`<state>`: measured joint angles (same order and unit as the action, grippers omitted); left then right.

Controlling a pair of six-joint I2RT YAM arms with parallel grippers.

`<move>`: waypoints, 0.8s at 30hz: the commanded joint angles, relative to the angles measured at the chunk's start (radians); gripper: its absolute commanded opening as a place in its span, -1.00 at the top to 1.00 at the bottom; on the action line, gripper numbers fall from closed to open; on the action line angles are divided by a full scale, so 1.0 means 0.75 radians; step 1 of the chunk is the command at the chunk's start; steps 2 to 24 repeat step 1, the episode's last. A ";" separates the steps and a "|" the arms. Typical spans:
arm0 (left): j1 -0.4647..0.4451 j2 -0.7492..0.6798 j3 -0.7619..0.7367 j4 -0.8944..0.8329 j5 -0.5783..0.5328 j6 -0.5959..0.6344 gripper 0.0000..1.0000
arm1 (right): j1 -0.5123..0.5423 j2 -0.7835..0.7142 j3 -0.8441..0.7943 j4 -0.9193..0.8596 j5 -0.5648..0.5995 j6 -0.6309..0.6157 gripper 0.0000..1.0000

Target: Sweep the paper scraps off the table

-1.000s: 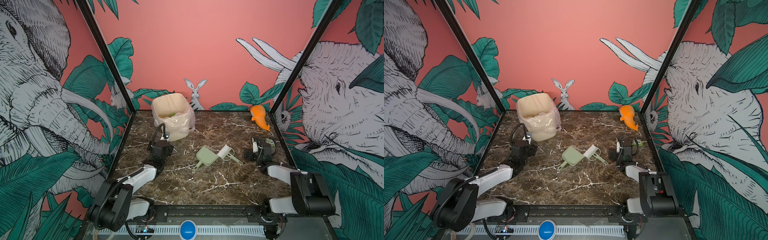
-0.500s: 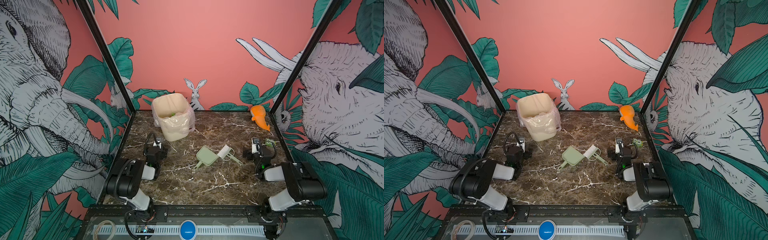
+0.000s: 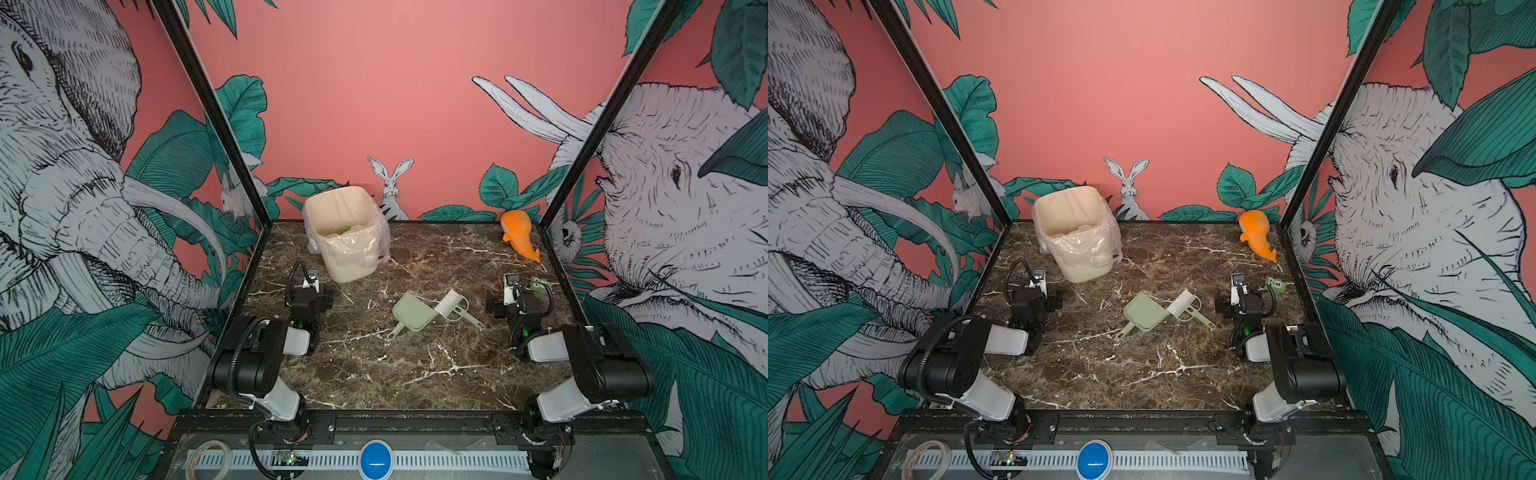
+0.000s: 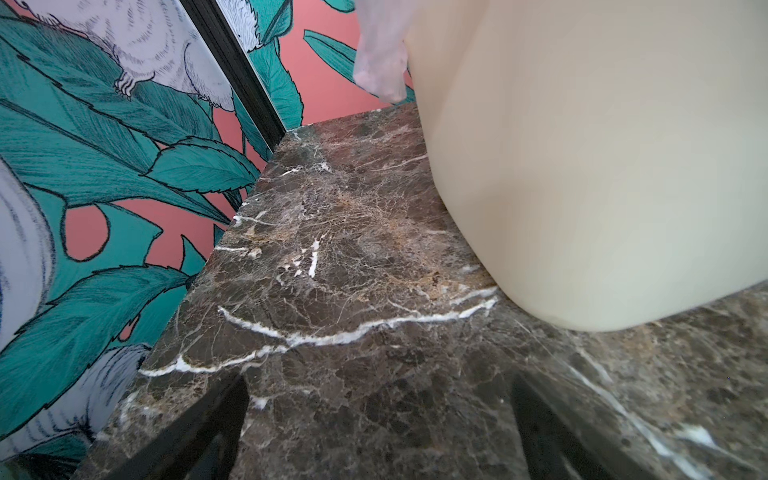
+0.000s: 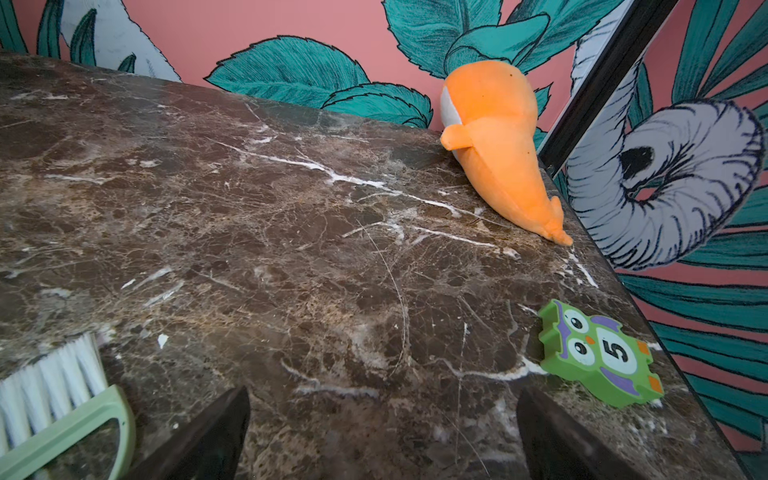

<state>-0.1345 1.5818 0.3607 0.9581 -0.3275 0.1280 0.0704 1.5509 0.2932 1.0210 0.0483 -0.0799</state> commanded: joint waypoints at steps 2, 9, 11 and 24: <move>0.018 -0.035 0.024 -0.026 0.016 -0.029 -0.99 | 0.006 -0.004 0.004 0.087 0.025 0.003 -0.98; 0.018 -0.035 0.024 -0.026 0.016 -0.029 -0.99 | 0.006 -0.004 0.004 0.087 0.025 0.003 -0.98; 0.018 -0.035 0.024 -0.026 0.016 -0.029 -0.99 | 0.006 -0.004 0.004 0.087 0.025 0.003 -0.98; 0.018 -0.035 0.024 -0.026 0.016 -0.029 -0.99 | 0.006 -0.004 0.004 0.087 0.025 0.003 -0.98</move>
